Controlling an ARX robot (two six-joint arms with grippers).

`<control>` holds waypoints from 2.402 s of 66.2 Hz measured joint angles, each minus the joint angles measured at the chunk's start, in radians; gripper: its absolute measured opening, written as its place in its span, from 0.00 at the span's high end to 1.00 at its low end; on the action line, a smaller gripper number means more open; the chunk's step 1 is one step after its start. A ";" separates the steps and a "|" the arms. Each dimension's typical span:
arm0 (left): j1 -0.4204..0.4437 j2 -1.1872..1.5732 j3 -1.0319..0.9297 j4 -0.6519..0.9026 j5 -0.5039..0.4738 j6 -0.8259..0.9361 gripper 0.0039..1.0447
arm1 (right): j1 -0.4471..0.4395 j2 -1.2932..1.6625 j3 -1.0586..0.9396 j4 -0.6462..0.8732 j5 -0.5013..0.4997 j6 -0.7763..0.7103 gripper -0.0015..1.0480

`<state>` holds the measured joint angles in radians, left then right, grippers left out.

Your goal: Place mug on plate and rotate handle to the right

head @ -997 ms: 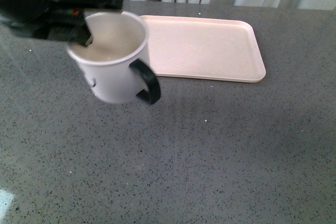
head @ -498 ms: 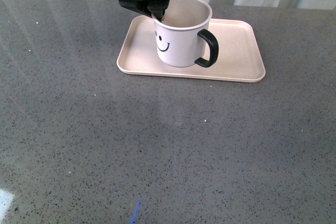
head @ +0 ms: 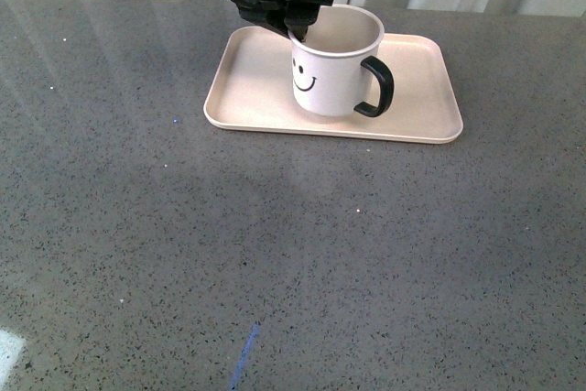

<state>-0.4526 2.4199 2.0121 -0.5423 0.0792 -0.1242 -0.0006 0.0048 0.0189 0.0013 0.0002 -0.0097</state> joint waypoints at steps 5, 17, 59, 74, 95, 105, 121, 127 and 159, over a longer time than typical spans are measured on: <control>-0.004 0.022 0.029 -0.011 0.000 0.001 0.98 | 0.000 0.000 0.000 0.000 0.000 0.000 0.09; -0.011 0.056 0.077 -0.033 -0.004 0.003 0.98 | 0.000 0.000 0.000 0.000 0.000 0.000 0.09; -0.016 0.101 0.117 -0.039 -0.019 0.017 0.98 | 0.000 0.000 0.000 0.000 0.000 0.000 0.09; -0.016 0.101 0.117 -0.033 0.000 0.019 0.80 | 0.000 0.000 0.000 0.000 0.000 0.000 0.09; -0.019 0.069 0.086 -0.006 0.008 0.042 0.32 | 0.000 0.000 0.000 0.000 0.000 0.000 0.09; -0.021 -0.071 -0.052 0.087 0.003 0.048 0.07 | 0.000 0.000 0.000 0.000 0.000 0.000 0.09; -0.001 -0.327 -0.335 0.291 -0.005 0.026 0.09 | 0.000 0.000 0.000 0.000 0.000 0.000 0.09; 0.011 -0.402 -0.444 0.382 -0.028 0.011 0.09 | 0.000 0.000 0.000 0.000 0.000 0.000 0.09; 0.187 -0.877 -1.421 1.502 -0.348 0.108 0.83 | 0.000 0.000 0.000 0.000 0.000 0.000 0.09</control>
<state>-0.2661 1.5433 0.5911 0.9596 -0.2691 -0.0158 -0.0006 0.0048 0.0193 0.0013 -0.0002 -0.0097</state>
